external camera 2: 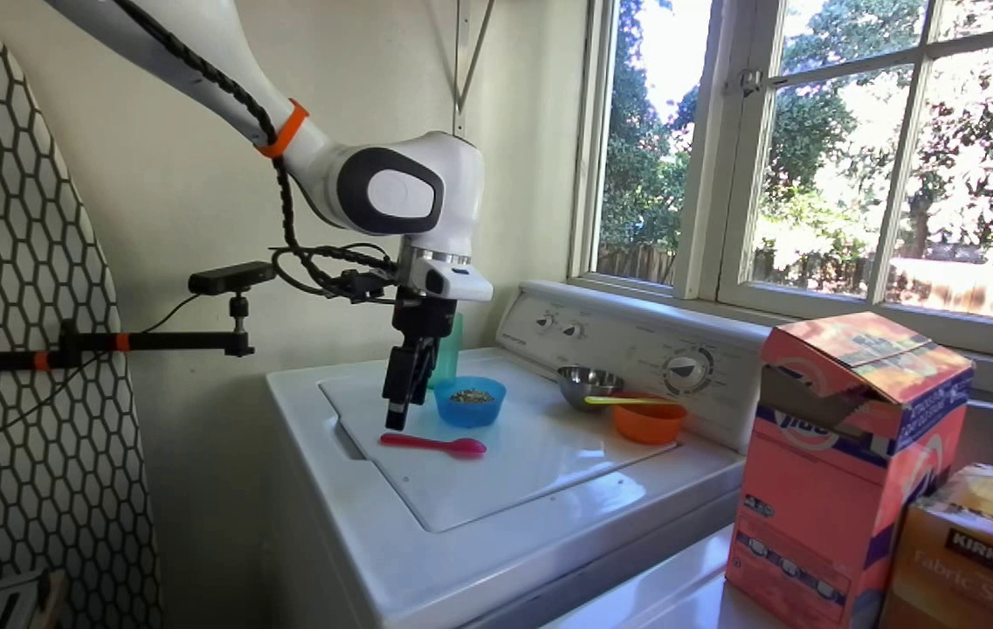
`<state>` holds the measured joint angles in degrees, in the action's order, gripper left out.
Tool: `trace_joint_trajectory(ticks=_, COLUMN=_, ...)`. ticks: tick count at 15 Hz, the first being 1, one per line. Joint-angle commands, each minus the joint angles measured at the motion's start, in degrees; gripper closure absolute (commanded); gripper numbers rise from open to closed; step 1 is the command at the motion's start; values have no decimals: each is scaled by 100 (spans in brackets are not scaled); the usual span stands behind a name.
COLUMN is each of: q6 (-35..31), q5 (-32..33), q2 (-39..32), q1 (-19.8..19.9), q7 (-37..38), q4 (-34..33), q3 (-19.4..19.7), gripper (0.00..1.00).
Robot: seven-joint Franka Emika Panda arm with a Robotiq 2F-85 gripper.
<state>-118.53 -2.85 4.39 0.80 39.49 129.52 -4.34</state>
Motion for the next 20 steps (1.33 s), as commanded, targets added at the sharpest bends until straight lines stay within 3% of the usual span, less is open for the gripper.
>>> trace_joint_trajectory(ticks=1, q6=0, q5=14, q2=-55, q1=-79, q7=58, q4=-39, q3=50, gripper=0)
trace_joint_trajectory(ticks=9, q6=-493, q5=525, q2=-52, q1=-92, q7=814, q4=-62, q3=-20, gripper=0)
trace_joint_trajectory(ticks=20, q6=-686, q5=1008, q2=-611, q1=-333, q7=912, q4=-205, q3=-65, gripper=0)
